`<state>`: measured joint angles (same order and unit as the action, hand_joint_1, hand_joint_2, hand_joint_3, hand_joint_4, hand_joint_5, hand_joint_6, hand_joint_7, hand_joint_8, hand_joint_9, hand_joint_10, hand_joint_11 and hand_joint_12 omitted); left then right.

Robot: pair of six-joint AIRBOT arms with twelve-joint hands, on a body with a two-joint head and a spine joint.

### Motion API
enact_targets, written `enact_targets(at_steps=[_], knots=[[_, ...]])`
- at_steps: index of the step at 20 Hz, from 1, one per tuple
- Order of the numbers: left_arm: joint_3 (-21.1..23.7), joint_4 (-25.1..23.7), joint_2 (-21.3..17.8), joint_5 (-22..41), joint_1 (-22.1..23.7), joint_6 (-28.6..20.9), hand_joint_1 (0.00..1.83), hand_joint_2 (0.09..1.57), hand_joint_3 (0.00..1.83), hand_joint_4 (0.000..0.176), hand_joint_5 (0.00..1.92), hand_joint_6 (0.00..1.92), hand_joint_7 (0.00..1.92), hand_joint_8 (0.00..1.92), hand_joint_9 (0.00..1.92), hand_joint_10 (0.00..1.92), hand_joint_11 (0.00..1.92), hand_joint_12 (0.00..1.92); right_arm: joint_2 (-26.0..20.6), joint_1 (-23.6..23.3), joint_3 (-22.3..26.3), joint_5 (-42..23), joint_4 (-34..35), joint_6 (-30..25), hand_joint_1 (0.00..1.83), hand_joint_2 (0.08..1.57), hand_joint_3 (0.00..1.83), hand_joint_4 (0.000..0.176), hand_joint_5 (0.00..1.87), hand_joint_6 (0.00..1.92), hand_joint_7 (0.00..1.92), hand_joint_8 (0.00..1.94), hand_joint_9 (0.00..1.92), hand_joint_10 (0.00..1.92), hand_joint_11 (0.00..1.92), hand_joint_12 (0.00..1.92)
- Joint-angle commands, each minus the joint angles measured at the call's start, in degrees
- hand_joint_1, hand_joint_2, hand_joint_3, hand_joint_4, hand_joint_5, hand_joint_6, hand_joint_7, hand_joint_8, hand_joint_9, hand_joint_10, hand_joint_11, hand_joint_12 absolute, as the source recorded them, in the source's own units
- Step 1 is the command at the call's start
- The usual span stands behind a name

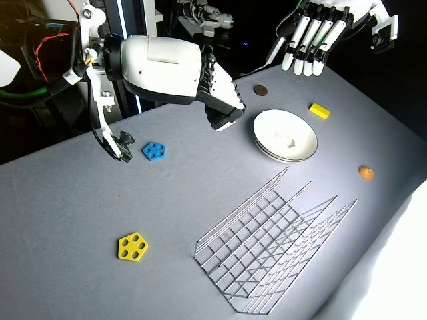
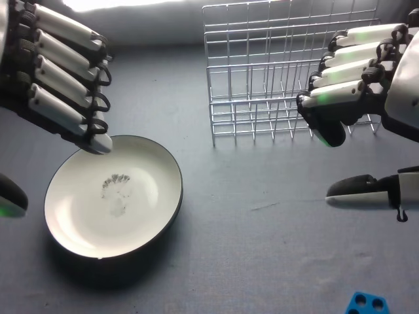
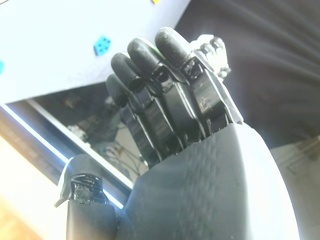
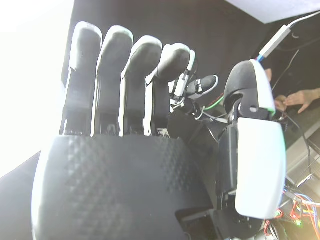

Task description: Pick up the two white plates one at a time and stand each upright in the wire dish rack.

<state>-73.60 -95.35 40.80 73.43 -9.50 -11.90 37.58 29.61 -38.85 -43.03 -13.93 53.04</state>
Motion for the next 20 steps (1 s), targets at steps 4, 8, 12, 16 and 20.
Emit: enact_targets(at_steps=[4, 8, 12, 16, 20], knots=[[-0.8, 5.9, 0.4, 1.3, 1.3, 0.0, 0.00, 1.16, 0.01, 0.000, 0.01, 0.00, 0.01, 0.00, 0.01, 0.00, 0.00, 0.14, -0.3, 0.5, 0.1, -7.4, 1.1, 0.2, 0.00, 1.18, 0.03, 0.000, 0.00, 0.00, 0.00, 0.00, 0.00, 0.00, 0.00, 0.00], [-0.8, 5.4, 0.5, 1.7, 2.6, -1.8, 0.00, 1.14, 0.00, 0.000, 0.01, 0.00, 0.00, 0.00, 0.00, 0.00, 0.00, 0.08, -0.3, 2.3, 0.0, -8.8, 1.2, 0.2, 0.00, 1.17, 0.02, 0.000, 0.00, 0.00, 0.00, 0.00, 0.00, 0.00, 0.00, 0.00], [-0.8, 2.2, 0.7, 1.9, 2.9, -1.8, 0.00, 1.11, 0.00, 0.000, 0.00, 0.00, 0.00, 0.00, 0.00, 0.00, 0.00, 0.03, -0.2, 5.1, -0.4, -11.4, 1.6, 2.5, 0.00, 1.17, 0.02, 0.000, 0.00, 0.00, 0.00, 0.00, 0.00, 0.00, 0.00, 0.00], [-1.2, 0.1, 0.9, 4.0, 2.5, -1.8, 0.00, 1.10, 0.00, 0.000, 0.01, 0.00, 0.01, 0.00, 0.01, 0.00, 0.04, 0.04, -0.2, 4.8, -0.4, -11.5, 1.6, 2.5, 0.00, 1.14, 0.00, 0.000, 0.00, 0.00, 0.00, 0.00, 0.00, 0.00, 0.00, 0.00], [-2.1, 0.6, 1.9, 4.7, -3.5, 1.5, 0.00, 1.09, 0.00, 0.000, 0.00, 0.00, 0.00, 0.00, 0.00, 0.00, 0.01, 0.02, -0.2, 4.4, -0.3, -11.5, 2.1, 2.5, 0.00, 1.14, 0.00, 0.000, 0.00, 0.00, 0.00, 0.00, 0.00, 0.00, 0.00, 0.00]])
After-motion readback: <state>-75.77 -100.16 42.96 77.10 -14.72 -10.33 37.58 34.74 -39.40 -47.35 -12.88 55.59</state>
